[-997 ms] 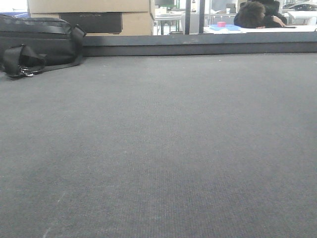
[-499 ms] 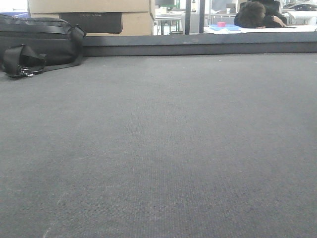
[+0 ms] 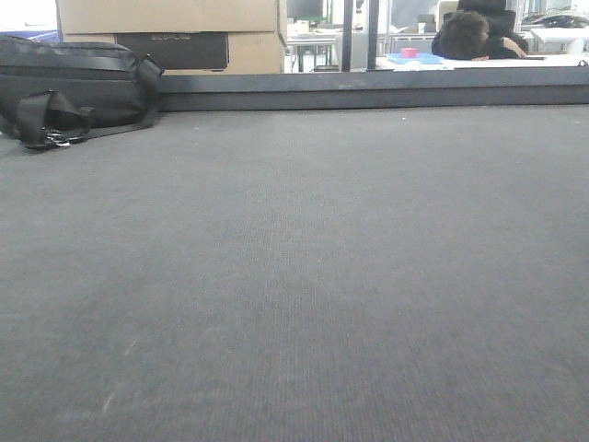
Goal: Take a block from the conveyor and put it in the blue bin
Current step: 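Turn the base away from the conveyor while holding both bricks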
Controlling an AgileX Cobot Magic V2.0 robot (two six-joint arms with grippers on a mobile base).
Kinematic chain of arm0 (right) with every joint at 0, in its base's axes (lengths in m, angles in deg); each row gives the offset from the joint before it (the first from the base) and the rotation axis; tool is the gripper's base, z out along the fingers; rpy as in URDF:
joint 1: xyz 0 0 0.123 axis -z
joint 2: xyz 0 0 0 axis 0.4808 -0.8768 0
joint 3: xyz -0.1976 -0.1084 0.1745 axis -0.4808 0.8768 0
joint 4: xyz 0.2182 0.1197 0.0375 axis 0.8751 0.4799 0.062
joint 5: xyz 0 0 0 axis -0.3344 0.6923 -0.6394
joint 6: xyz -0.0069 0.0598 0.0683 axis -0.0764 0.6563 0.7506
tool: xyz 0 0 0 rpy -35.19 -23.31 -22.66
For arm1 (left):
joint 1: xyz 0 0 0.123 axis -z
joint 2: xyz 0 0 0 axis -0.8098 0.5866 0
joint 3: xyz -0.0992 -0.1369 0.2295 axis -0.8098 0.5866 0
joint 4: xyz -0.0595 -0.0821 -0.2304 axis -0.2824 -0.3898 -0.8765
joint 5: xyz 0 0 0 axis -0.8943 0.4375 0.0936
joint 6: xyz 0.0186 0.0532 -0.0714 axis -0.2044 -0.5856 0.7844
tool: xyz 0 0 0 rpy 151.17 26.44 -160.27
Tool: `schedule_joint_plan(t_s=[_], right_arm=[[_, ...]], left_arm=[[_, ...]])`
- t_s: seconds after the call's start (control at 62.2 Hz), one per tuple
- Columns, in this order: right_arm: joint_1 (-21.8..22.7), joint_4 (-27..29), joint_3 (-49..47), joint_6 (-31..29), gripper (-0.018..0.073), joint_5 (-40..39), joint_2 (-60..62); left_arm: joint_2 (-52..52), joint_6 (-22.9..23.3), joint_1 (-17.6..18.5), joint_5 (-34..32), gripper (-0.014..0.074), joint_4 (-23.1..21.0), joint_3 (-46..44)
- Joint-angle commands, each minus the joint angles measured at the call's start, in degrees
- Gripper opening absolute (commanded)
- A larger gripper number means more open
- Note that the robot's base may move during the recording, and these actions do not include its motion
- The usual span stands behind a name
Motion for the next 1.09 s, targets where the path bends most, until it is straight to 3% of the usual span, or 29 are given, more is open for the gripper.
schedule_joint_plan(t_s=[0.0, 1.078], right_arm=[[-0.17, -0.26, -0.22, -0.02, -0.0162, -1.39, 0.30], [-0.17, -0.26, -0.22, -0.02, -0.0162, -1.39, 0.30]], left_arm=[[-0.20, -0.09, 0.27, -1.15, -0.0111, 0.22, 0.06], [-0.20, -0.09, 0.27, -1.15, -0.0111, 0.22, 0.06]])
